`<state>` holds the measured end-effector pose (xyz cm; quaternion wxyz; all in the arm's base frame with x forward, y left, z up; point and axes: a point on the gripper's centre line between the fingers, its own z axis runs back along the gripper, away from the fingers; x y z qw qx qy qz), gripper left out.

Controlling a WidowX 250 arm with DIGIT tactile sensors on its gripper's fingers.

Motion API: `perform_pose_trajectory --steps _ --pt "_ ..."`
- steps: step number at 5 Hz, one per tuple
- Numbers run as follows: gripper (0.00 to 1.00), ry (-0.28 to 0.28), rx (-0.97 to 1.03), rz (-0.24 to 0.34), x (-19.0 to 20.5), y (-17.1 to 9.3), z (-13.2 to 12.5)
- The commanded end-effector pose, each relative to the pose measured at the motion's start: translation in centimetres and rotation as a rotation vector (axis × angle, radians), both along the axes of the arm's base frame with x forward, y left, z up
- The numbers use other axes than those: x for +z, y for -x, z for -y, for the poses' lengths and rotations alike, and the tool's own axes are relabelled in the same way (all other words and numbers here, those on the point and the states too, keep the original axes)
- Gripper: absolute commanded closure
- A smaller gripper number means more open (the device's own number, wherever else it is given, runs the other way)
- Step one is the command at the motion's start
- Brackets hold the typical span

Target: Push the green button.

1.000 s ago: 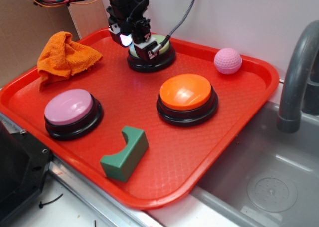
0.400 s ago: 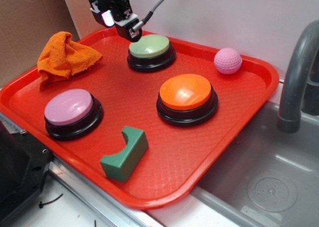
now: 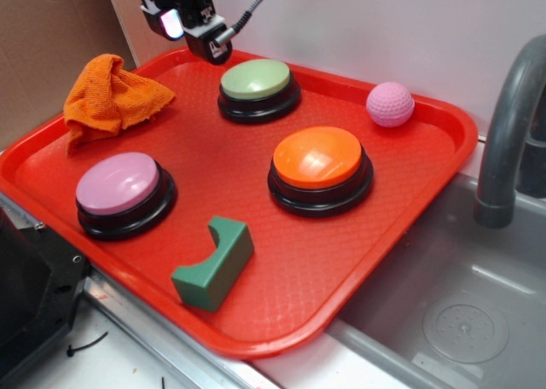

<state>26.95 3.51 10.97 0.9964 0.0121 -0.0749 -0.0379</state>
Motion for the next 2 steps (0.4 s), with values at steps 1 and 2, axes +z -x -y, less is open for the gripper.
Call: perform_pose_trajectory --steps 1,2 --pt "0.0 -0.023 0.012 0.053 3.3 0.37 0.45" --pt "0.0 -0.015 0.018 0.042 3.96 1.1 0.77"
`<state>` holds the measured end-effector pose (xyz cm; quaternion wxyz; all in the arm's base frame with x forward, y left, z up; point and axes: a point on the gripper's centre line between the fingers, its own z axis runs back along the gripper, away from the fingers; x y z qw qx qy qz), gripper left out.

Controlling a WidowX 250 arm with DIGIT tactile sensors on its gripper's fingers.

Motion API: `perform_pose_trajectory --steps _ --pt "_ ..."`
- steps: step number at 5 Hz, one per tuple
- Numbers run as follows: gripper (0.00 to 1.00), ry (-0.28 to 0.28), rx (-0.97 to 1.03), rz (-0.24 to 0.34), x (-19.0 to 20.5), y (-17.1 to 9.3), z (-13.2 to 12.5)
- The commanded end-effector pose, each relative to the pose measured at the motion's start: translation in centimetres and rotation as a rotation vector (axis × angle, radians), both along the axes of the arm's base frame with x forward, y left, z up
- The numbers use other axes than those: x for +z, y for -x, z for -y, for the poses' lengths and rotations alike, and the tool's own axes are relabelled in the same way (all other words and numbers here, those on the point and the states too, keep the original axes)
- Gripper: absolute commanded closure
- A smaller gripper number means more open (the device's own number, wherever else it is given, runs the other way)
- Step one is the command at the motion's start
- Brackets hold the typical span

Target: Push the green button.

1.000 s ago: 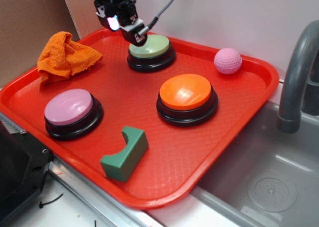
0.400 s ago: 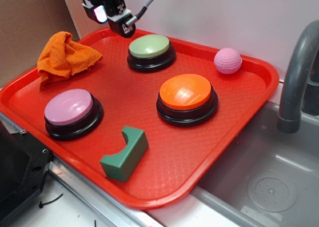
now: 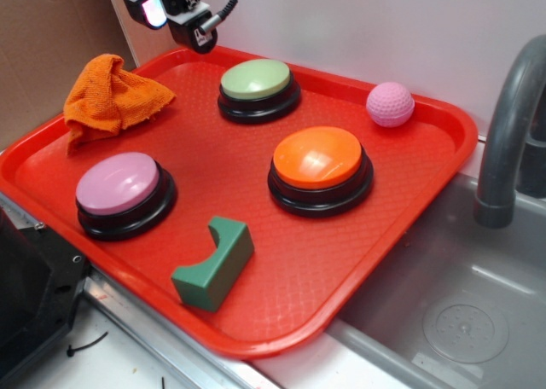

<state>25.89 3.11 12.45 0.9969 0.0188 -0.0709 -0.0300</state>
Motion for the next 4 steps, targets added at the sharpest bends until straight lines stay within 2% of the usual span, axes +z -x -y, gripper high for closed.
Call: perform_pose_trajectory --steps 1,2,3,4 --pt "0.0 -0.036 0.023 0.05 3.4 0.8 0.5" --pt "0.0 -0.121 0.069 0.037 4.4 1.5 0.8" --pt "0.0 -0.081 0.059 0.05 5.1 2.0 1.2" --pt "0.0 -0.11 0.005 0.074 5.8 2.5 1.5"
